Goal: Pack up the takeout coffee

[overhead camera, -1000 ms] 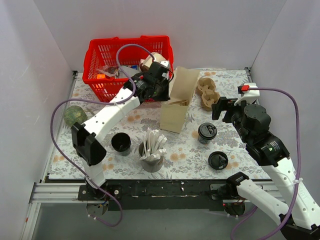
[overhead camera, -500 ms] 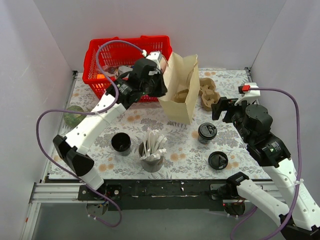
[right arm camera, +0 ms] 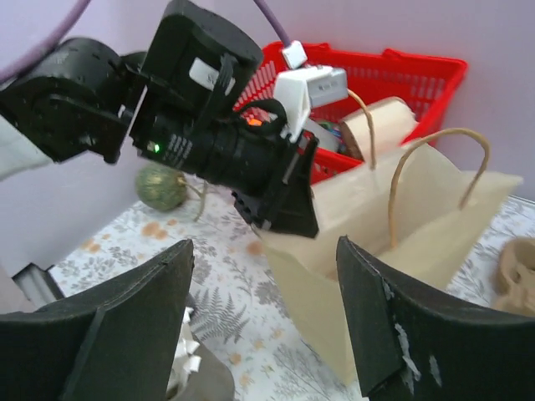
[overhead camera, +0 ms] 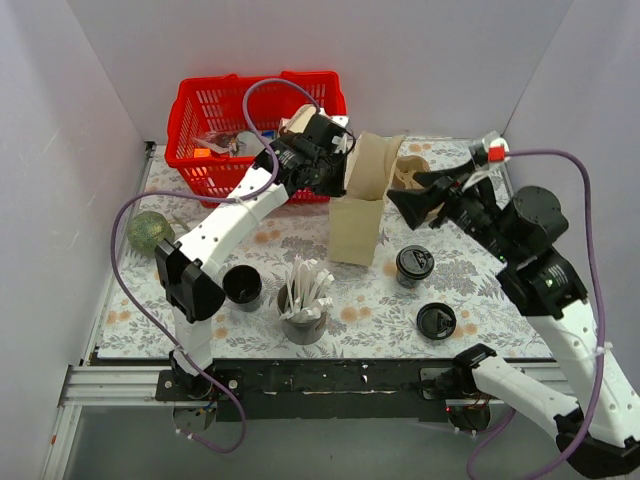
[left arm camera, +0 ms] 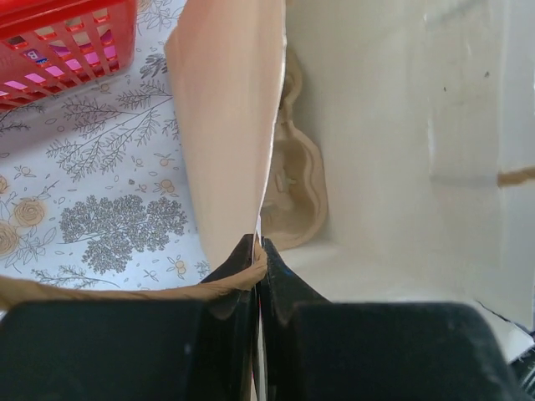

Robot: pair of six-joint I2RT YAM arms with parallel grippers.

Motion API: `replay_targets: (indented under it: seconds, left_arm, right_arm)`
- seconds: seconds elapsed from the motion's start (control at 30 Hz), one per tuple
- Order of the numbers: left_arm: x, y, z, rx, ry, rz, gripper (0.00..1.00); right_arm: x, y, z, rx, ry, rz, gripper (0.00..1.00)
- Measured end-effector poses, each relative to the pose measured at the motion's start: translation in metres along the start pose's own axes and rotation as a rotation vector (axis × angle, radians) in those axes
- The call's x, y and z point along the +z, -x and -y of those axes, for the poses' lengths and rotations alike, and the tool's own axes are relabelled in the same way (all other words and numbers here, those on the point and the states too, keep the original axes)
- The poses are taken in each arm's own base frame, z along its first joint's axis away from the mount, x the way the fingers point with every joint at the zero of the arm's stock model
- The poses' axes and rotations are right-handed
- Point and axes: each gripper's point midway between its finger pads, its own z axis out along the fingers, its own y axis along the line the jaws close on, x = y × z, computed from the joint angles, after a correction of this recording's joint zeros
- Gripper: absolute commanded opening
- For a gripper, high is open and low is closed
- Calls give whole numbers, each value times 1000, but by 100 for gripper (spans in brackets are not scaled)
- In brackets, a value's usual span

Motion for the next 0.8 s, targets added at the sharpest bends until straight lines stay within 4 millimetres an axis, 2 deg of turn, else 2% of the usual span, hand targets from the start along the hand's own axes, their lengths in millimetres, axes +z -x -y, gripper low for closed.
replay_targets:
  seconds: [0.13,0.2,0.27,0.3,0.33,0.4,0.47,0.6,0.8]
  left_arm:
    - [-17,5,2,-4,-17,33,0]
    - [-22,9,3,-9,-22,53,0]
    - [-25,12,4,-14,-28,66,0]
    - [-25,13,4,-15,-29,70,0]
    - [-25,14,4,-16,-30,74,0]
    - [-25,15,4,-18,-28,77,0]
    - [-24,16,4,-20,-23,82,0]
    - [-23,18,5,-22,-22,96,0]
    - [-22,23,17,-6,-55,129,0]
  right_arm:
    - [38,15,-10,35,71,-35,72]
    - [58,8,-7,52,73,-72,71]
    - [76,-12,1,78,58,-138,67]
    - [86,-29,7,98,43,-190,66]
    - [88,-34,8,103,39,-205,65]
    - [99,-62,20,127,-5,-296,63]
    - [106,-81,33,136,-61,-356,60]
    - [108,-118,52,148,-146,-470,55]
    - [109,-147,56,168,-158,-566,49]
